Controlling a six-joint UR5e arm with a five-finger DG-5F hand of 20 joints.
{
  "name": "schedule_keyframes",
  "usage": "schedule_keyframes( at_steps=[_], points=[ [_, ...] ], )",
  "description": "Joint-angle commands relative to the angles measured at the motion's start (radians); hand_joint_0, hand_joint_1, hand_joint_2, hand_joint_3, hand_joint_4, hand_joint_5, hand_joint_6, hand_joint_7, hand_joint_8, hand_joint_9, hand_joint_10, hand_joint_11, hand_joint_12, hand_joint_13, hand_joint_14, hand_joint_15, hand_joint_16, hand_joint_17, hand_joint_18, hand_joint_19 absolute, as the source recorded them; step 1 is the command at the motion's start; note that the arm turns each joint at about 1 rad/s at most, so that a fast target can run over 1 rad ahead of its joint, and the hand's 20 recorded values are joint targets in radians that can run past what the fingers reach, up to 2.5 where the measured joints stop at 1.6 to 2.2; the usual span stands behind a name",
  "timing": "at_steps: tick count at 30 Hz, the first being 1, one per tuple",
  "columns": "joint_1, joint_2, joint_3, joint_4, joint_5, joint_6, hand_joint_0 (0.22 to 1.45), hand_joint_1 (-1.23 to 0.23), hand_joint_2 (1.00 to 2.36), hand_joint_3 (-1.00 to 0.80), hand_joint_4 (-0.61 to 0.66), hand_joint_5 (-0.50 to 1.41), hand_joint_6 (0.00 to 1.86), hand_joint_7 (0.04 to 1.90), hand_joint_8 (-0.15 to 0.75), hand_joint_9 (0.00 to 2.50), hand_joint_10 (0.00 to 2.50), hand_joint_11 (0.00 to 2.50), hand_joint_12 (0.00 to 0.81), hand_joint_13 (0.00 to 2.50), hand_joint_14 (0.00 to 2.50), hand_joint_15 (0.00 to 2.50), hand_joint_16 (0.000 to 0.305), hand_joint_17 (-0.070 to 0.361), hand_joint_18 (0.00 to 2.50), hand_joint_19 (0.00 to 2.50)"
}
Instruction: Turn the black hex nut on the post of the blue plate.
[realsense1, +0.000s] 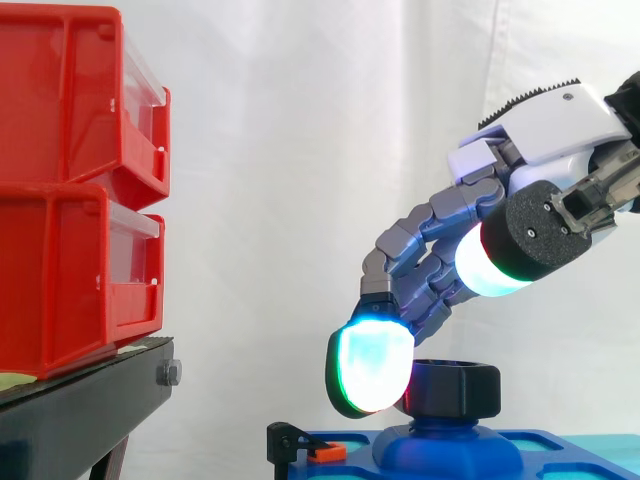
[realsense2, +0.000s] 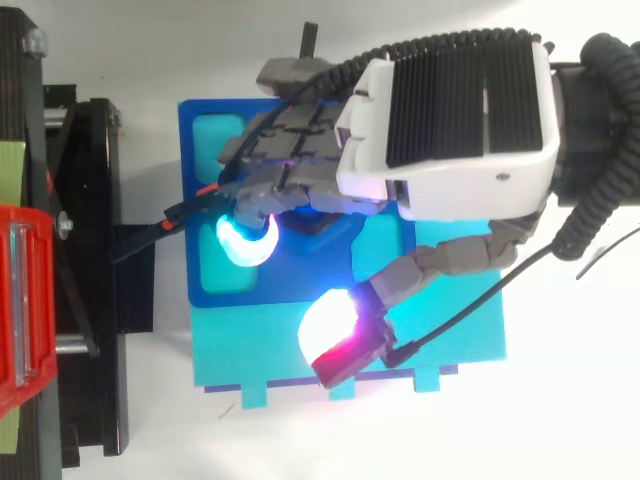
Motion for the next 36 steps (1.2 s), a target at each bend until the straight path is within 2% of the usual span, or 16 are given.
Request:
schedule_keyframes(
  at_steps=[1,6,14,17,22,27,29,31,32,36],
  points=[
    [-0.015,0.000,0.000,-0.002,-0.018,-0.011,0.46,-0.40,1.00,-0.50,0.22,-0.19,0.50,0.79,0.259,0.35,0.00,0.00,0.386,0.30,0.00,0.00,0.059,0.132,0.10,0.00],
    [-0.035,0.000,0.000,0.000,-0.033,-0.030,0.46,-0.40,1.00,-0.50,0.22,-0.19,0.50,0.79,0.258,0.35,0.00,0.00,0.386,0.30,0.00,0.00,0.059,0.132,0.10,0.00],
    [-0.052,0.000,0.000,0.003,-0.055,-0.037,0.46,-0.40,1.00,-0.50,0.22,-0.19,0.50,0.79,0.259,0.35,0.00,0.00,0.387,0.30,0.00,0.00,0.059,0.133,0.10,0.00],
    [-0.071,0.000,0.000,0.005,-0.081,-0.046,0.45,-0.40,1.00,-0.50,0.22,-0.19,0.50,0.80,0.259,0.35,0.00,0.00,0.386,0.30,0.00,0.00,0.059,0.132,0.10,0.00],
    [-0.086,0.000,0.000,0.005,-0.102,-0.057,0.46,-0.40,1.00,-0.50,0.22,-0.19,0.50,0.79,0.259,0.35,0.00,0.00,0.386,0.30,0.00,0.00,0.059,0.133,0.10,0.00],
    [-0.110,0.000,0.000,0.005,-0.129,-0.079,0.46,-0.40,1.00,-0.50,0.22,-0.19,0.50,0.79,0.259,0.35,0.00,0.00,0.386,0.30,0.00,0.00,0.059,0.132,0.10,0.00],
    [-0.120,0.000,-0.001,0.001,-0.144,-0.080,0.45,-0.40,1.00,-0.50,0.22,-0.19,0.50,0.79,0.259,0.35,0.00,0.00,0.386,0.30,0.00,0.00,0.059,0.132,0.10,0.00],
    [-0.138,0.000,0.000,0.000,-0.176,-0.086,0.46,-0.41,1.00,-0.50,0.22,-0.19,0.50,0.79,0.258,0.35,0.00,0.00,0.386,0.30,0.00,0.00,0.059,0.132,0.10,0.00],
    [-0.138,0.000,0.000,0.000,-0.176,-0.086,0.46,-0.41,1.00,-0.50,0.22,-0.19,0.50,0.79,0.258,0.35,0.00,0.00,0.386,0.30,0.00,0.00,0.059,0.132,0.10,0.00],
    [-0.158,0.000,-0.001,0.014,-0.199,-0.097,0.46,-0.41,1.00,-0.50,0.22,-0.19,0.50,0.79,0.257,0.35,0.00,0.00,0.385,0.30,0.00,0.00,0.059,0.132,0.10,0.00]
  ],
)
